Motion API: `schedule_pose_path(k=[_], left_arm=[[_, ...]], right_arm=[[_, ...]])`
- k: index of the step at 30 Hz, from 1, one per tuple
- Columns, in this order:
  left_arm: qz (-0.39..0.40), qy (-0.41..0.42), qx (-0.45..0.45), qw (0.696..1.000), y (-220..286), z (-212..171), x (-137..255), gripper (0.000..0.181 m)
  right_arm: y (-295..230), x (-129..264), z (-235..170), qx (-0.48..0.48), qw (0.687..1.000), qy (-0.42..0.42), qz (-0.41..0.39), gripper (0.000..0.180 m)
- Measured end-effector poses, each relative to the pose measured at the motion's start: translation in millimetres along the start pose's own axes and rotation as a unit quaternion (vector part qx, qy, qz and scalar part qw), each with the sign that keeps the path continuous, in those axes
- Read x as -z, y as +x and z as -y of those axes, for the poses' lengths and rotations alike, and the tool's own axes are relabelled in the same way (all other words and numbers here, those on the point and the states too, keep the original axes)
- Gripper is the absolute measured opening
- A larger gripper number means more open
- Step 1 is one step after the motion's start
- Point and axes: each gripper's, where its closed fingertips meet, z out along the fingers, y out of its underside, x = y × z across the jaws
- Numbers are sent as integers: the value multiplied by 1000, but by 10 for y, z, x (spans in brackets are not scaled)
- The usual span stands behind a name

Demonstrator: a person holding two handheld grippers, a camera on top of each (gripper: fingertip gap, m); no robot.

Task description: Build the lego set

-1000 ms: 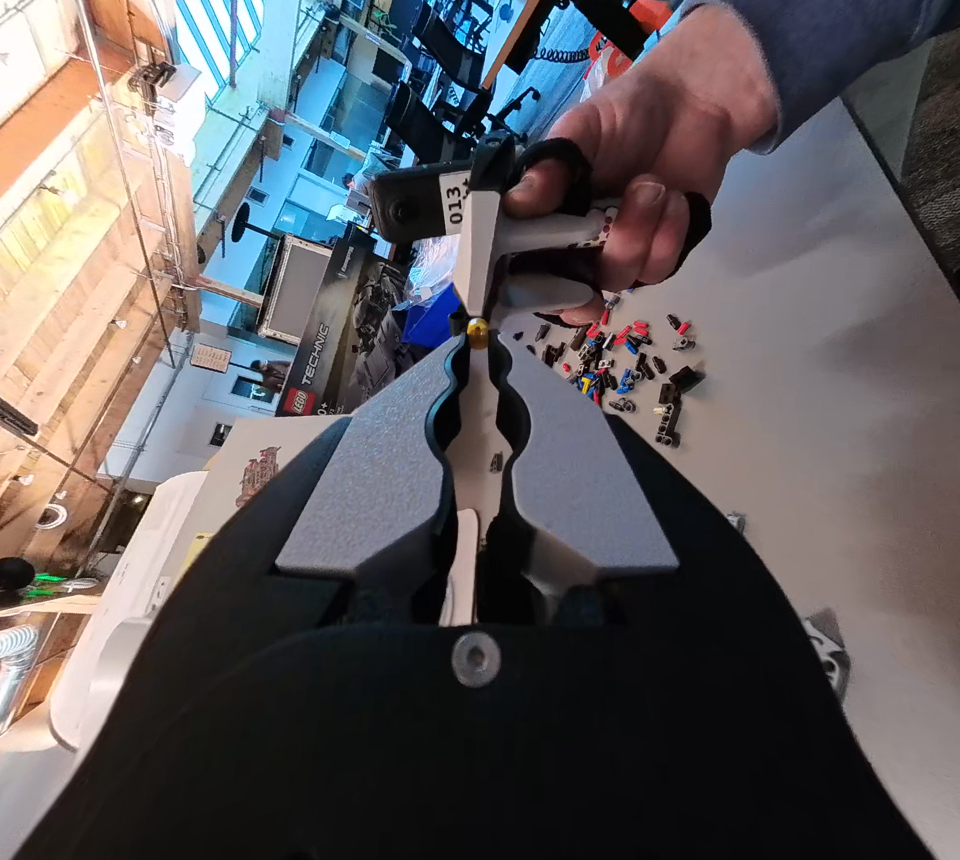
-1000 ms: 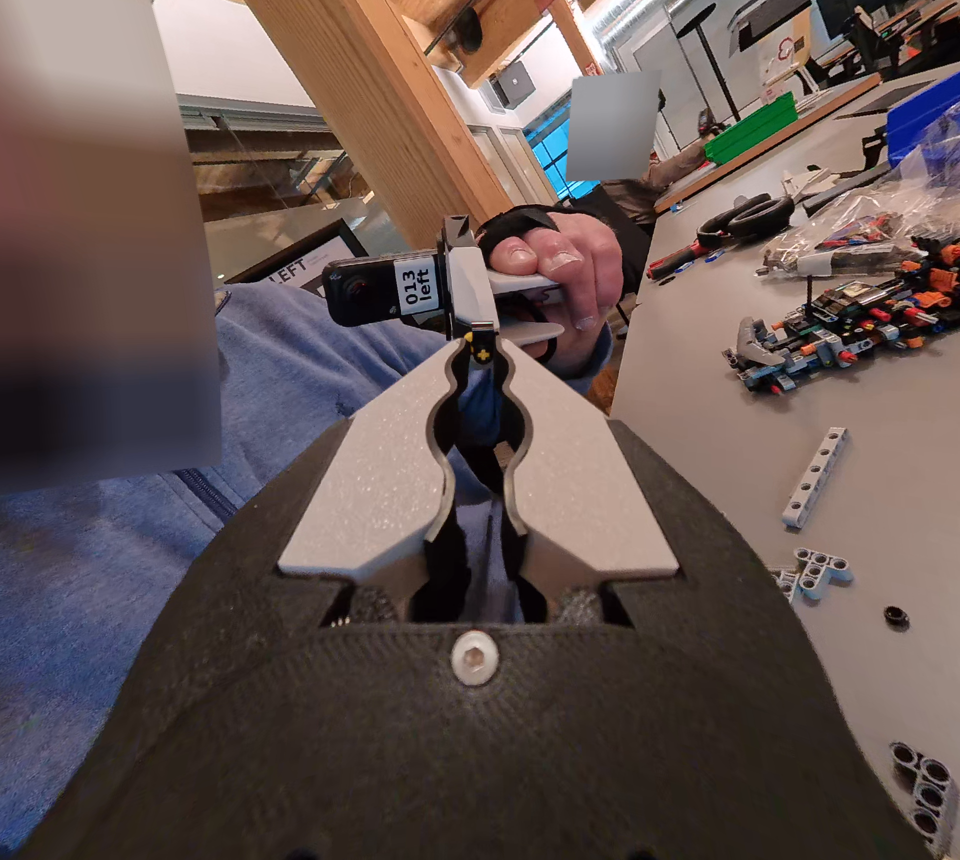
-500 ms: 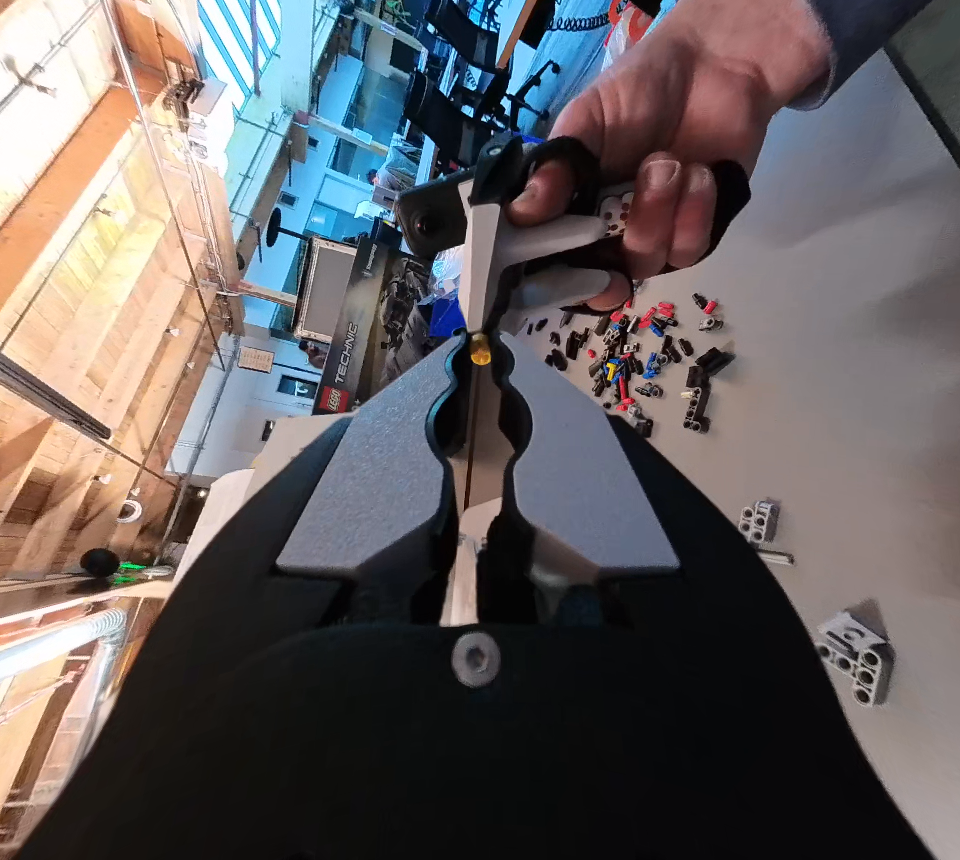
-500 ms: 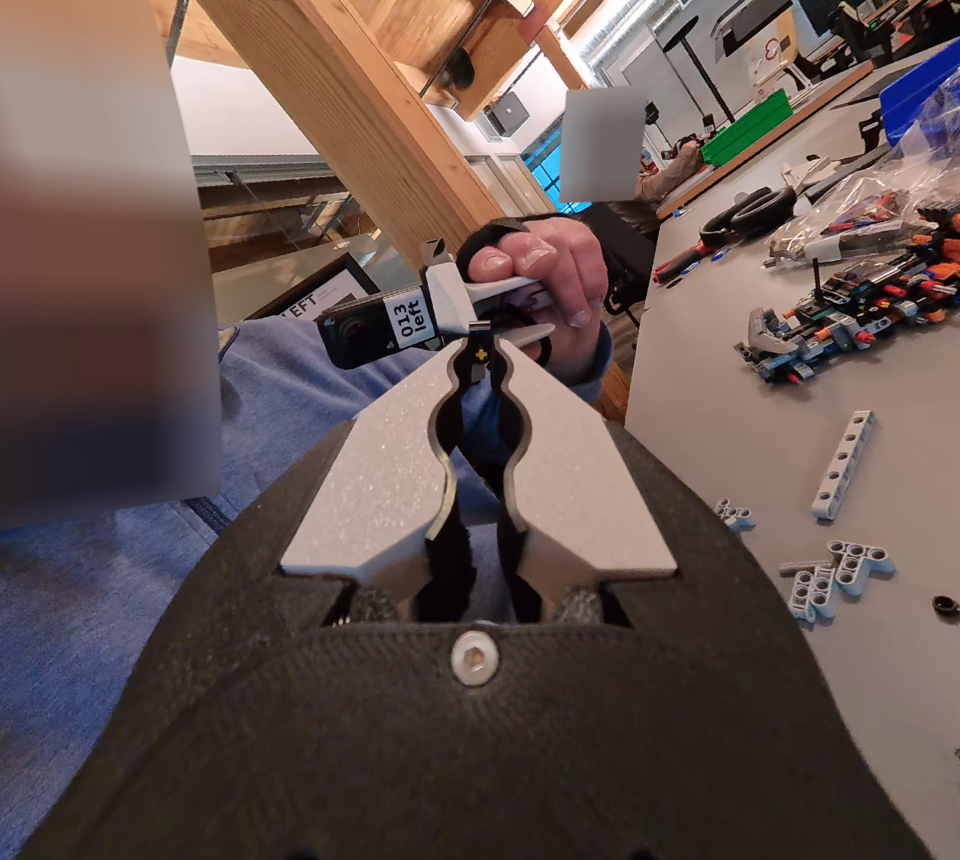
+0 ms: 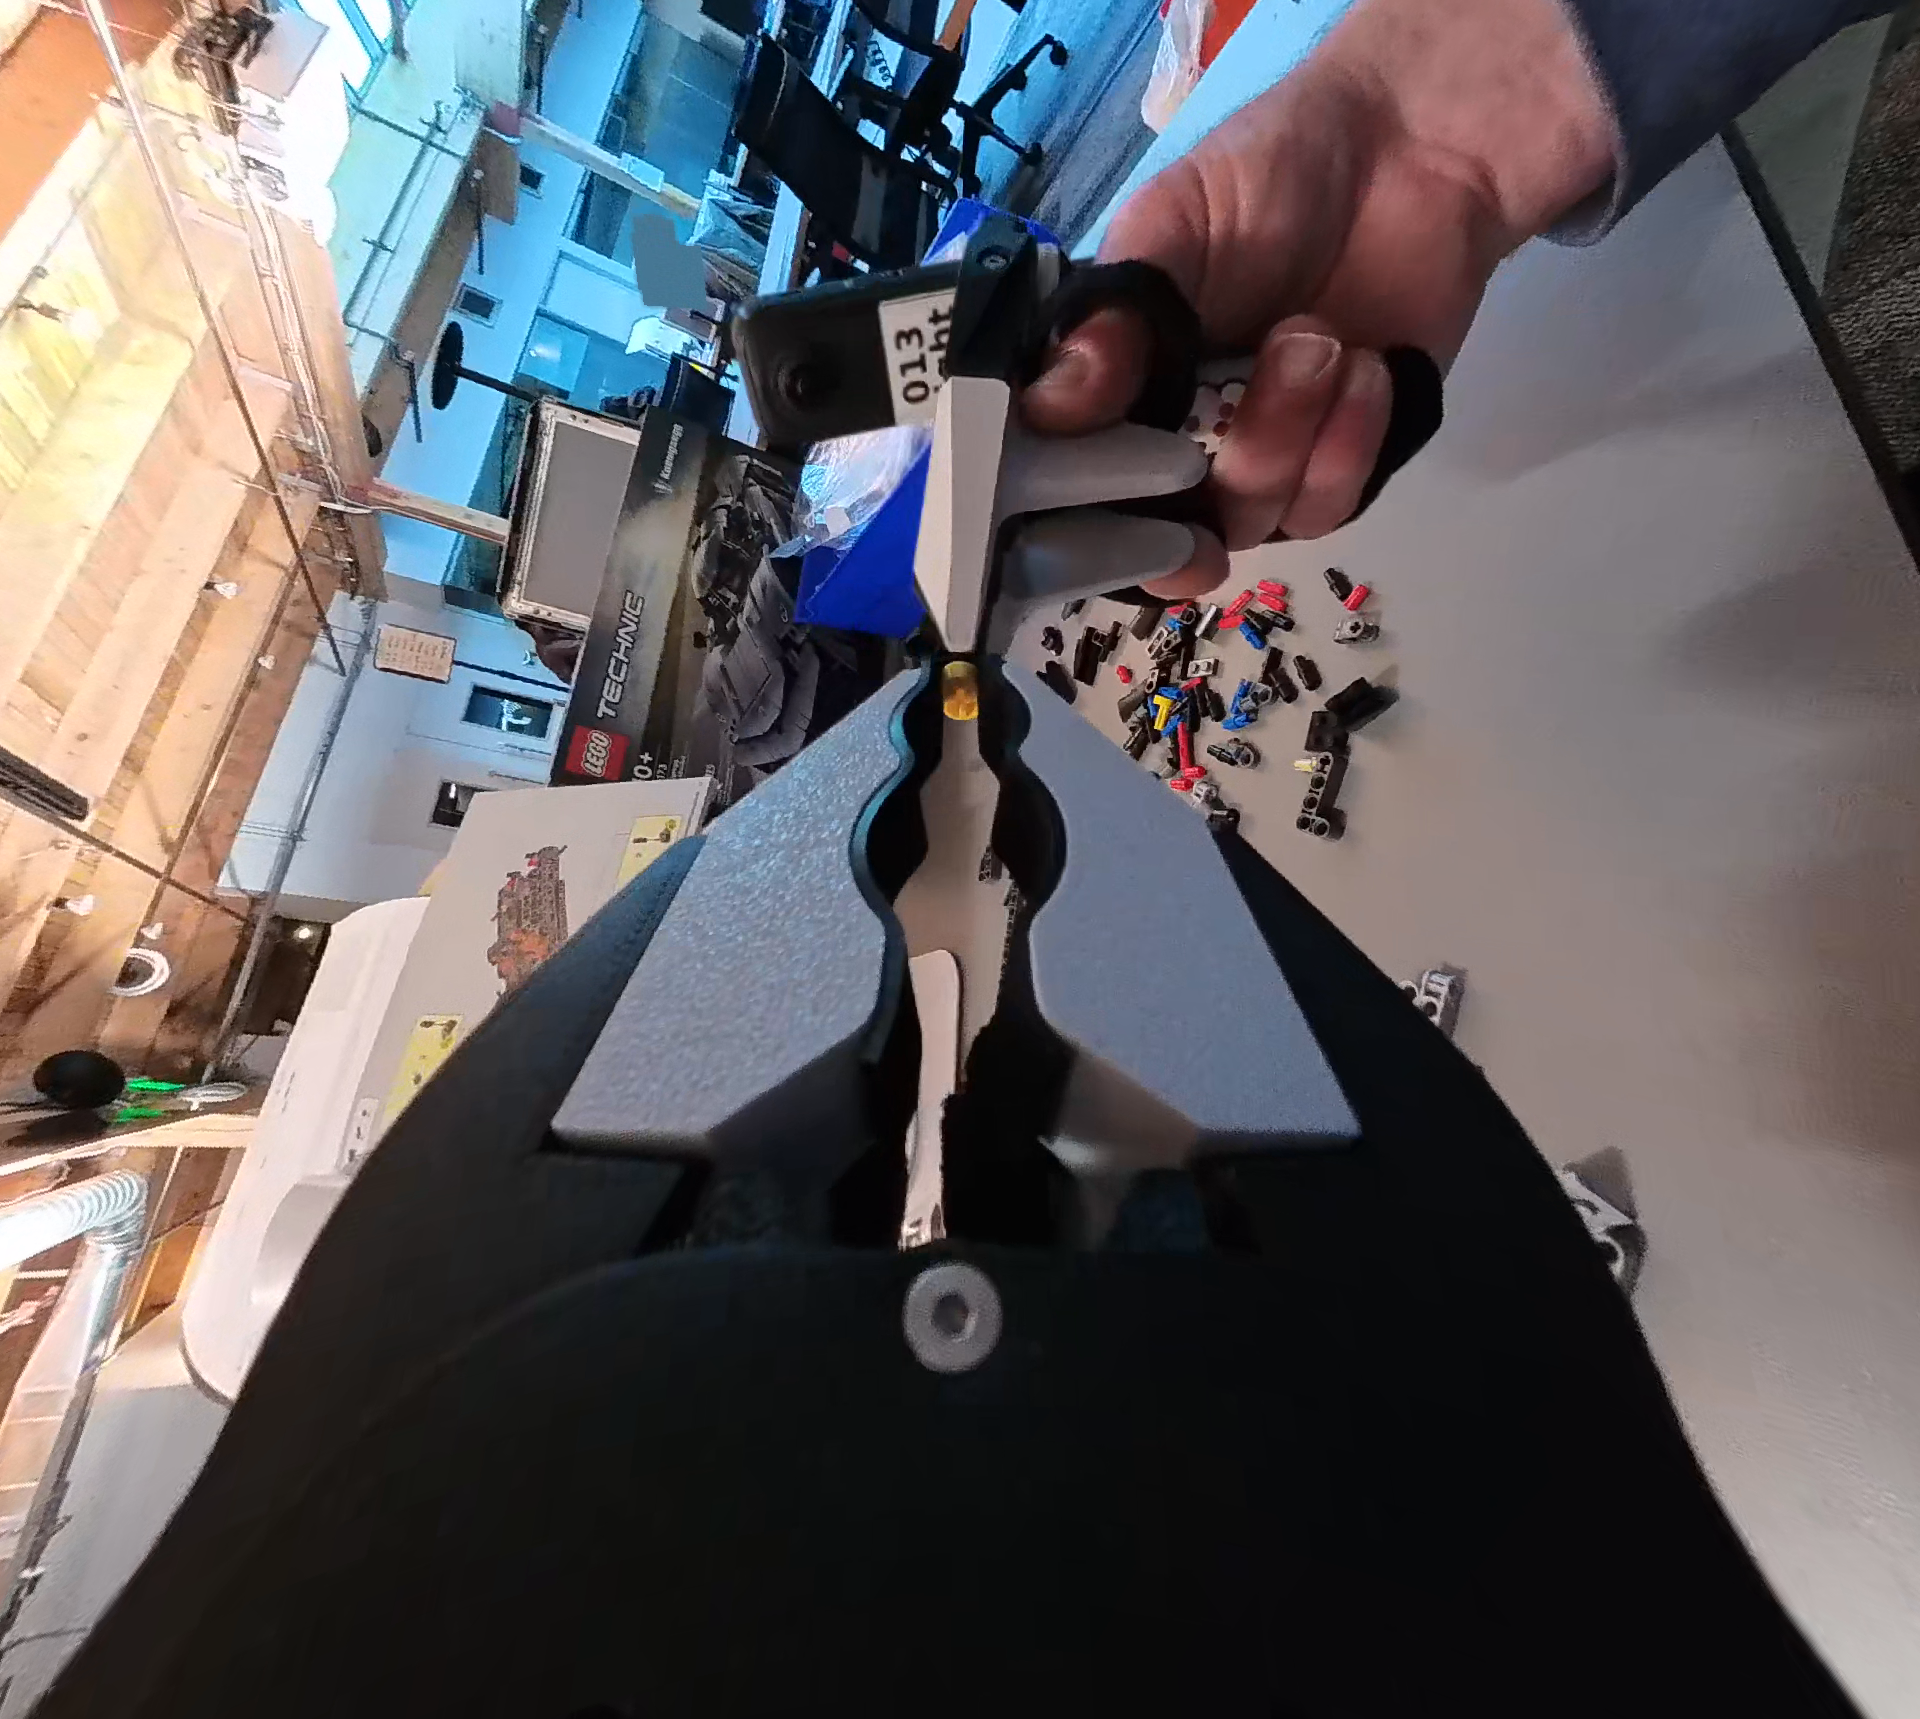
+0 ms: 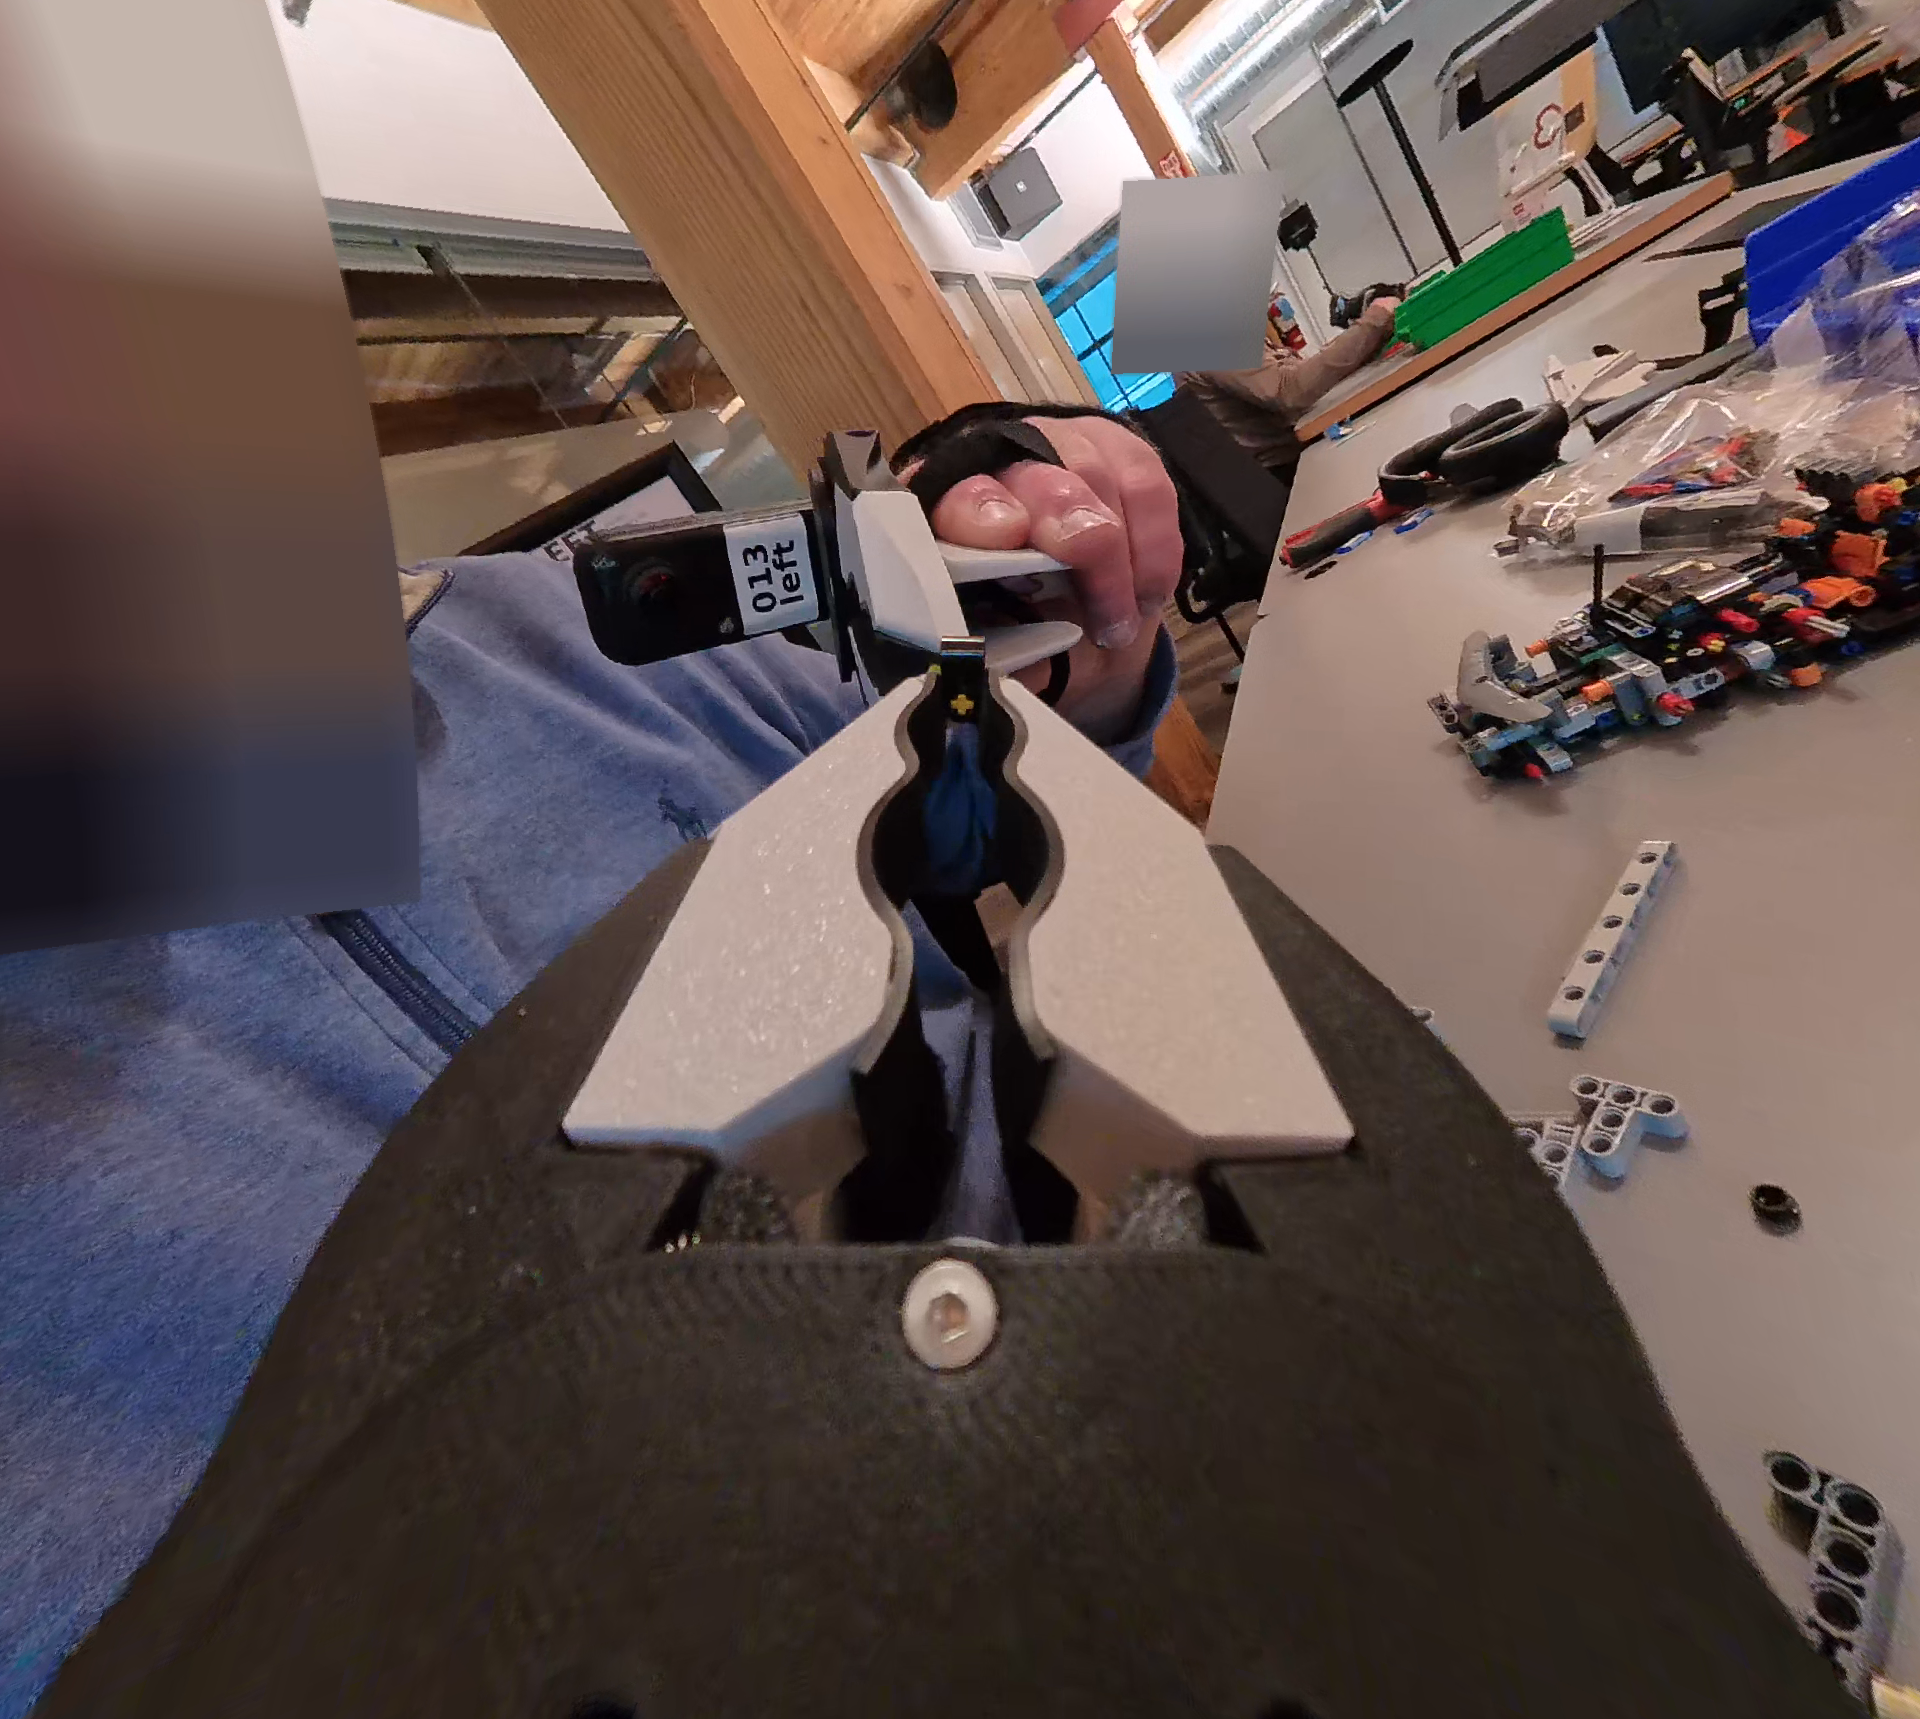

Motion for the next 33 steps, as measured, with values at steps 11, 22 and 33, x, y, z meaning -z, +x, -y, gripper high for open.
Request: schedule_pose_path(k=[11,22,33], left_arm=[[-45,26,92,994,35,-36,1,5],[-96,69,209,971,61,-83,-32,5],[-207,169,475,838,-63,-219,-12,6]], right_arm=[[27,13,-43,43,999,-15,-25,2],[78,53,-68,61,997,-24,-48,1],[145,116,79,275,935,-79,-211,17]])
